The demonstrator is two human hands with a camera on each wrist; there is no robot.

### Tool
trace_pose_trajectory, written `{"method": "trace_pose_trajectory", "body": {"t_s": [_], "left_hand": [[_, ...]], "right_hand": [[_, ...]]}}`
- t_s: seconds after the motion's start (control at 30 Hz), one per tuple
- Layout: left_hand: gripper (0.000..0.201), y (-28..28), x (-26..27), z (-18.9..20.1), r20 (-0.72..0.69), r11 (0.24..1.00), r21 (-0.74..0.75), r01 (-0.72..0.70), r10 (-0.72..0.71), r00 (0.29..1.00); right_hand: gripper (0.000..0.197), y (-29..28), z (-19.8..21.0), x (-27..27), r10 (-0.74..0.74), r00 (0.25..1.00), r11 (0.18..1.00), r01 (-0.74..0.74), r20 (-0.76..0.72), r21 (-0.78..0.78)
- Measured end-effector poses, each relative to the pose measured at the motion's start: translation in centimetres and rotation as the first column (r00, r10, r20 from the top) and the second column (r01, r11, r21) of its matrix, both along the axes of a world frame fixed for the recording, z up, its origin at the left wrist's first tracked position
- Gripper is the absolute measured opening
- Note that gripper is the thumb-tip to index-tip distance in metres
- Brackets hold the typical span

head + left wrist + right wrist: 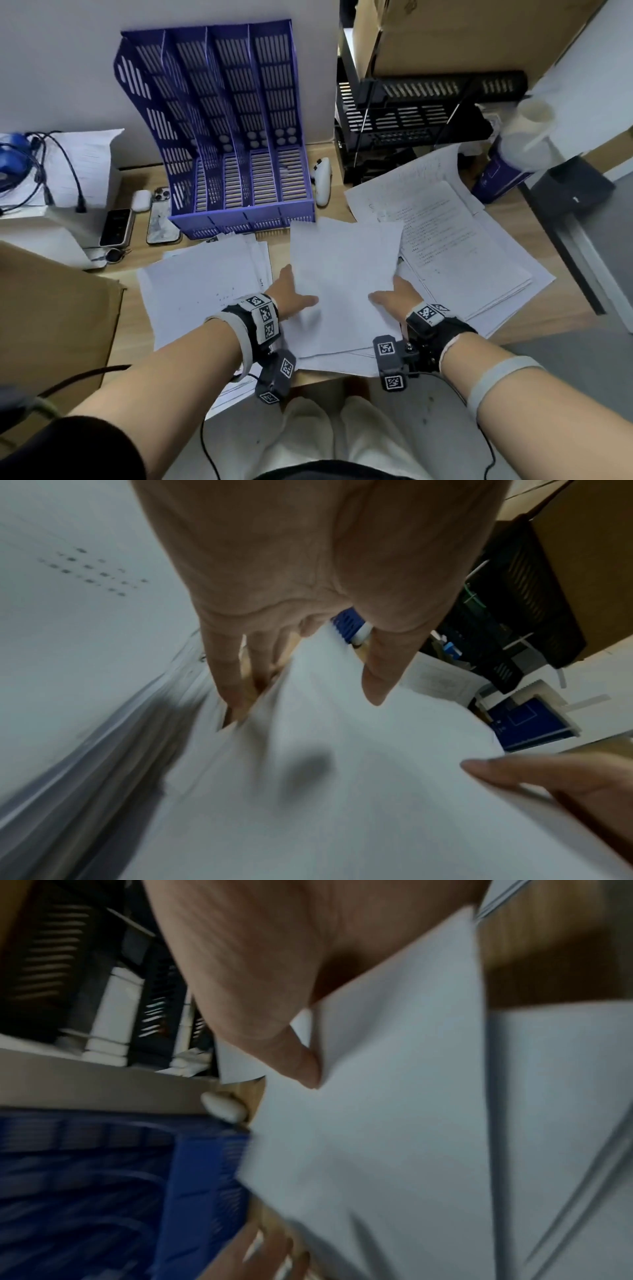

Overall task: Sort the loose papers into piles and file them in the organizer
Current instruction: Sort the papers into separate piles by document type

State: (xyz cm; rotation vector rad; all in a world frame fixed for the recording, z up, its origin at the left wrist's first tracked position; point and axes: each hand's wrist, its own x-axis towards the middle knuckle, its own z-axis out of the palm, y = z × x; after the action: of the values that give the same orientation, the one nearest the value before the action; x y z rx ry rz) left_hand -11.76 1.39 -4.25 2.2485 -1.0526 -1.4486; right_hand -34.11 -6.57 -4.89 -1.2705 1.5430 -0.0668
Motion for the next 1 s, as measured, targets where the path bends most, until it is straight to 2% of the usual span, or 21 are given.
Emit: {"method": "trace_pose_trajectory", "body": {"t_s": [0.07,0.1,0.13,0.2,0.27,0.33,0.4,0.47,0.5,0.53,0.6,0.63,0.67,0.7,0.73,0.77,0.8,0.93,1.0], "left_hand": [[0.109,-0.7,-0.5,1.9,-0.019,0.997,-0.082,-0.005,0.003,1.000],[0.104,-1.2,-1.0,3.1,-0.124,0.995,-0.093,-0.030,0.018,0.992],[0.095,-1.6,-1.4,4.7,-0.278,0.994,-0.089,-0.069,0.042,0.960],[0.076,-2.3,-1.9,7.1,-0.538,0.989,-0.056,-0.134,0.083,0.839],[0.050,-2.8,-1.6,8.4,-0.599,0.970,-0.116,-0.215,0.105,0.794],[0.031,-2.7,-0.2,8.8,-0.538,0.921,-0.198,-0.335,0.183,0.823],[0.035,-2.0,1.9,8.5,-0.438,0.884,-0.257,-0.391,0.254,0.862],[0.038,-0.7,4.0,7.9,-0.377,0.884,-0.267,-0.384,0.271,0.886],[0.037,0.2,5.0,7.6,-0.368,0.884,-0.258,-0.391,0.284,0.885],[0.034,1.2,6.1,7.4,-0.367,0.875,-0.245,-0.418,0.316,0.875],[0.028,3.5,7.9,7.1,-0.395,0.843,-0.218,-0.492,0.385,0.834],[0.033,4.8,8.8,6.8,-0.413,0.825,-0.201,-0.528,0.417,0.810],[0.040,6.0,9.7,6.5,-0.436,0.813,-0.179,-0.555,0.440,0.785],[0.043,7.2,10.7,6.0,-0.454,0.800,-0.150,-0.582,0.467,0.759],[0.041,8.4,11.4,5.5,-0.447,0.783,-0.128,-0.609,0.503,0.740],[0.037,9.5,12.1,4.9,-0.423,0.763,-0.122,-0.635,0.538,0.729],[0.036,10.7,12.7,4.4,-0.375,0.736,-0.131,-0.665,0.584,0.720],[0.038,13.8,14.4,2.8,-0.167,0.665,-0.223,-0.713,0.694,0.700],[0.043,15.1,15.6,1.8,-0.002,0.671,-0.211,-0.711,0.727,0.687]], "right_hand": [[0.043,0.2,2.4,0.8,0.036,0.992,0.993,-0.023,0.123,-0.112],[0.039,0.3,3.7,1.5,0.091,0.979,0.982,-0.058,0.181,-0.181],[0.035,0.5,5.2,2.2,0.164,0.958,0.965,-0.106,0.237,-0.239],[0.024,1.0,7.4,4.1,0.316,0.899,0.922,-0.214,0.305,-0.322],[0.010,1.6,8.5,5.8,0.434,0.853,0.878,-0.327,0.290,-0.350],[0.004,1.9,8.6,7.0,0.519,0.783,0.843,-0.404,0.342,-0.355],[0.019,1.6,8.2,7.5,0.510,0.769,0.855,-0.407,0.386,-0.320],[0.021,0.8,7.3,7.7,0.435,0.852,0.869,-0.311,0.292,-0.386],[0.024,0.2,6.5,7.6,0.344,0.921,0.862,-0.233,0.183,-0.450],[0.035,-0.3,5.9,7.4,0.241,0.968,0.857,-0.180,0.065,-0.483],[0.068,-0.8,4.6,7.3,0.127,0.988,0.926,-0.148,-0.084,-0.347],[0.083,-0.7,4.0,7.6,0.134,0.989,0.969,-0.143,-0.058,-0.202],[0.089,-0.4,3.4,8.0,0.132,0.990,0.990,-0.130,0.045,-0.056],[0.083,0.0,2.8,8.7,0.106,0.980,0.991,-0.118,0.169,0.065],[0.066,0.7,2.9,9.6,0.092,0.956,0.977,-0.141,0.280,0.160],[0.046,1.4,3.0,10.7,0.127,0.931,0.961,-0.201,0.342,0.191],[0.037,2.1,2.9,12.1,0.191,0.911,0.949,-0.266,0.365,0.168],[0.037,4.0,2.4,16.3,0.324,0.851,0.927,-0.374,0.413,0.044],[0.033,4.8,1.9,17.8,0.358,0.848,0.917,-0.398,0.391,0.024]]}}
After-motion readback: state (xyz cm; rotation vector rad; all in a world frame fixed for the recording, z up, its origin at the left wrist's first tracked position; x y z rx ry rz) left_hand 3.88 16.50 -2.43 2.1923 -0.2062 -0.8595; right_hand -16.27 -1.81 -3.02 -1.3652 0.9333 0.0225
